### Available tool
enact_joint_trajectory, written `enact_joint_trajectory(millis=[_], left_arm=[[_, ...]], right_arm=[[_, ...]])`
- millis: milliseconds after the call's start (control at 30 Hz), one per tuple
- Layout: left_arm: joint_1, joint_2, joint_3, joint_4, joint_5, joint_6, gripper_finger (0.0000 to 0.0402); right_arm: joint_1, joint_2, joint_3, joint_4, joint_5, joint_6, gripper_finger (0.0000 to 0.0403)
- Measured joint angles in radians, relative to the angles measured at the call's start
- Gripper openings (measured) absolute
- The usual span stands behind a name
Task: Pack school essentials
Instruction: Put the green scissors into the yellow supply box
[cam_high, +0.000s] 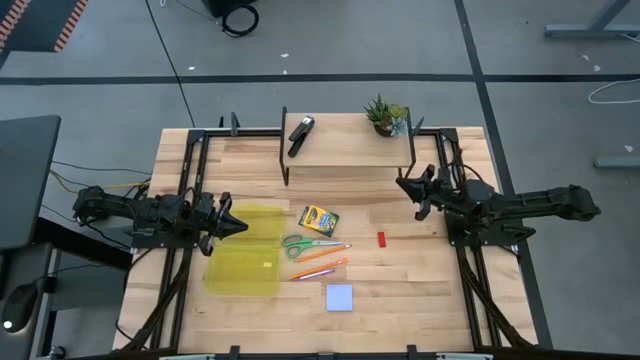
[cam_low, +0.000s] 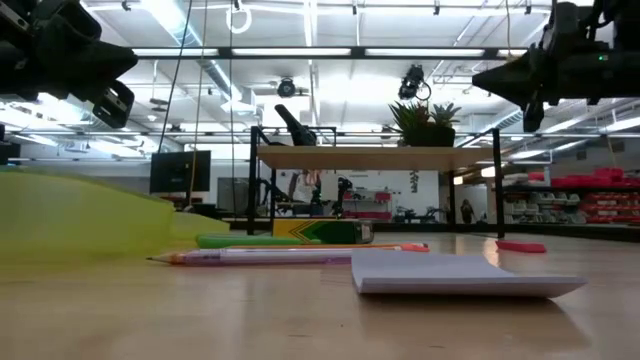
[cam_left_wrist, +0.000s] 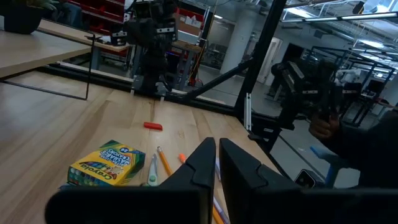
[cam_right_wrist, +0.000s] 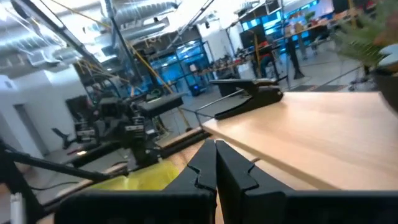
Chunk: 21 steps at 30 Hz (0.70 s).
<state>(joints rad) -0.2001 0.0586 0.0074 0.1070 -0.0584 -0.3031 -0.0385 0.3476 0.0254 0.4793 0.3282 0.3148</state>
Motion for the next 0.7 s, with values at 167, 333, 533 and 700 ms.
enact_joint_trajectory(millis=[167, 333, 533, 700], left_arm=[[0.0, 0.0, 0.0, 0.0, 0.0, 0.0, 0.0034], [0.0, 0.0, 0.0, 0.0, 0.0, 0.0, 0.0036], [0.0, 0.0, 0.0, 0.0, 0.0, 0.0, 0.0027], [0.0, 0.0, 0.0, 0.0, 0.0, 0.0, 0.0028]], right_arm=[[-0.005, 0.061, 0.004, 0.089, -0.098, -0.001, 0.0008], [-0.005, 0.132, 0.106, -0.004, -0.26, -0.019, 0.0008], [-0.005, 0.32, 0.252, -0.106, -0.278, -0.103, 0.0008], [-0.005, 0.516, 0.358, -0.11, -0.278, -0.165, 0.0008]])
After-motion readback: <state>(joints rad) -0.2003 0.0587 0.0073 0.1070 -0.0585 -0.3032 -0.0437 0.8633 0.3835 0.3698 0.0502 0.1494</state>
